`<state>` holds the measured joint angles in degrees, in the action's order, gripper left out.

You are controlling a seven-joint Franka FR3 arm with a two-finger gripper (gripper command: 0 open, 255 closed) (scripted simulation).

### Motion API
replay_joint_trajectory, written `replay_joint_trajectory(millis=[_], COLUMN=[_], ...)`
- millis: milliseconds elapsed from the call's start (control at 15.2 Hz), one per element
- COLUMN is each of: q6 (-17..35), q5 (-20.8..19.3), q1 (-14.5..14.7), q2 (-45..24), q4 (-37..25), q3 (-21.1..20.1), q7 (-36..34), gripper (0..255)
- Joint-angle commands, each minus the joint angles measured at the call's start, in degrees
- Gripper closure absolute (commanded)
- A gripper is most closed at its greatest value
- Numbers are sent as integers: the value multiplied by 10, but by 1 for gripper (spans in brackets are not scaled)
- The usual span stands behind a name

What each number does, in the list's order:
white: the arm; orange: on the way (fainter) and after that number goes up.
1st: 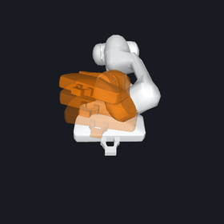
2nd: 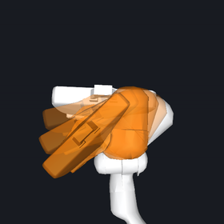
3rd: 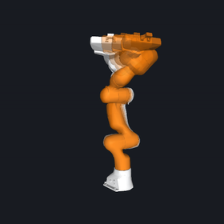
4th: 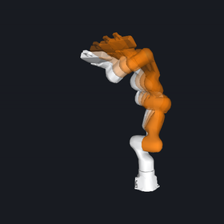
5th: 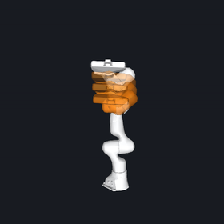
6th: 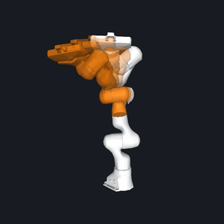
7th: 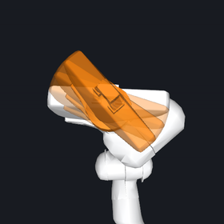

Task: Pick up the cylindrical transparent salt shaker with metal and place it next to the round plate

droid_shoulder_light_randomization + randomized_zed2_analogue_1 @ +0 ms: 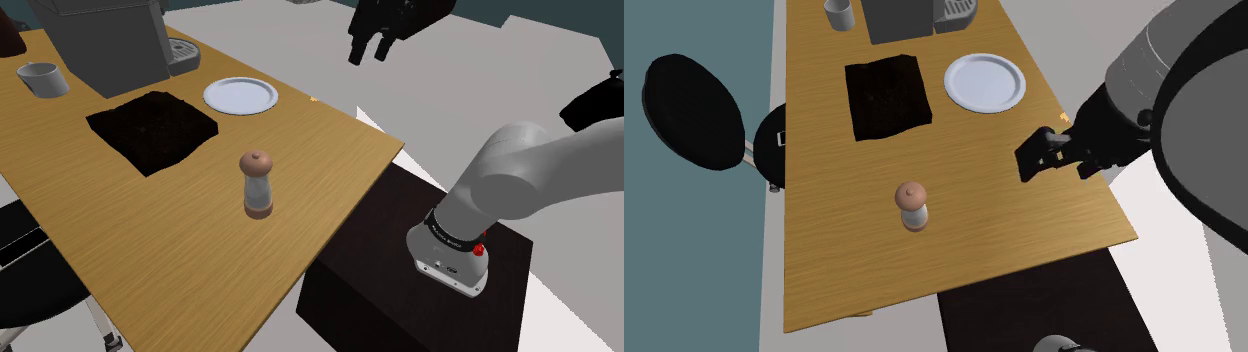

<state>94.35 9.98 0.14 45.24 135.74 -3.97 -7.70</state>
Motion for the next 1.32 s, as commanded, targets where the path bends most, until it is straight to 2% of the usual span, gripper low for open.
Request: replay_joint_trajectory(millis=[0,726,990,1254], q6=[27,167,217,258], q5=[16,66,61,41], q1=[5,18,14,10], q2=[-16,-158,-233,-308], q4=[10,12,-11,-40], q3=[-30,-171,-222,-262], q7=[-33,-192,-255,-316], gripper=[0,0,0,0])
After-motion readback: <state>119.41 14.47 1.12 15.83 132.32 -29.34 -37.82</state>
